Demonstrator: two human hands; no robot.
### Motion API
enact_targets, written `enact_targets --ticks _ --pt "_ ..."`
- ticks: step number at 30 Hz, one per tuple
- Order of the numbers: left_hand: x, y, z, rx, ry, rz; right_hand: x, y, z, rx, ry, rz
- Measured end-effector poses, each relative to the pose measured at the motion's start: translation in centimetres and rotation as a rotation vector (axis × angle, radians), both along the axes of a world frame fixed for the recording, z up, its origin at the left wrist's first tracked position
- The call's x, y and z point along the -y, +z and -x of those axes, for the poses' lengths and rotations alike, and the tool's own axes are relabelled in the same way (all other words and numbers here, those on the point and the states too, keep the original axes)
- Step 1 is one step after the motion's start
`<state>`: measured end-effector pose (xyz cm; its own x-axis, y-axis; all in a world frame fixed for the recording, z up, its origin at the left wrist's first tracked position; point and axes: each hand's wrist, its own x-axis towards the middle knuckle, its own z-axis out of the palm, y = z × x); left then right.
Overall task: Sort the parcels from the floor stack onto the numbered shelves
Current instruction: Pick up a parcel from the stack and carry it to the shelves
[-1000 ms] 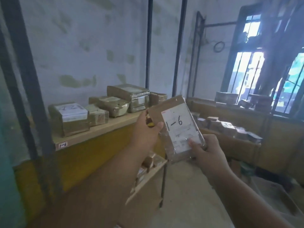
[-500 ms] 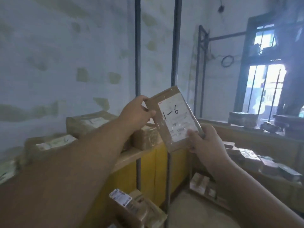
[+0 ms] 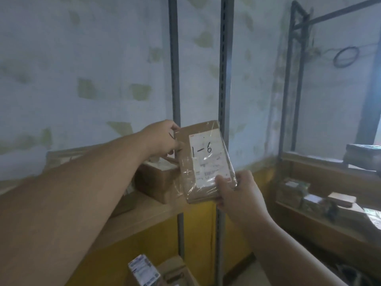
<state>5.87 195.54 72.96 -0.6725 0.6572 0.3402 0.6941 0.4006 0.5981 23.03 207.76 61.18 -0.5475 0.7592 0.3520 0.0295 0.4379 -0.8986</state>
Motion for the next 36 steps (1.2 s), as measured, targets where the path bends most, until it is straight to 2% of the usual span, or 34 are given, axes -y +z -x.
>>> enact_targets --ticks 4,9,16,24,26,30,36 --pt "-2.2 0.7 0.9 0.028 0.017 -0.069 -3.0 0.9 0.0 -0.013 0.012 -0.066" --pt "-3.4 1.8 3.3 0.051 0.029 0.028 -3.4 0.8 1.4 0.038 0.039 -0.174" --pt "-3.3 3.2 7.2 0.09 -0.061 0.064 -2.5 2.5 3.1 -0.007 -0.033 -0.284" --pt "-2.8 5.1 8.9 0.161 -0.184 0.033 -2.8 2.4 5.3 -0.105 0.065 -0.169" --pt "-2.9 5.3 8.8 0.165 -0.18 0.045 -2.3 2.2 5.3 -0.09 -0.009 -0.237" --pt "-2.8 5.5 8.6 0.191 -0.138 0.037 -1.3 2.1 5.7 0.081 -0.134 -0.487" --pt "-2.6 4.7 8.5 0.202 -0.099 -0.026 -2.1 2.2 6.3 0.095 -0.152 -0.579"
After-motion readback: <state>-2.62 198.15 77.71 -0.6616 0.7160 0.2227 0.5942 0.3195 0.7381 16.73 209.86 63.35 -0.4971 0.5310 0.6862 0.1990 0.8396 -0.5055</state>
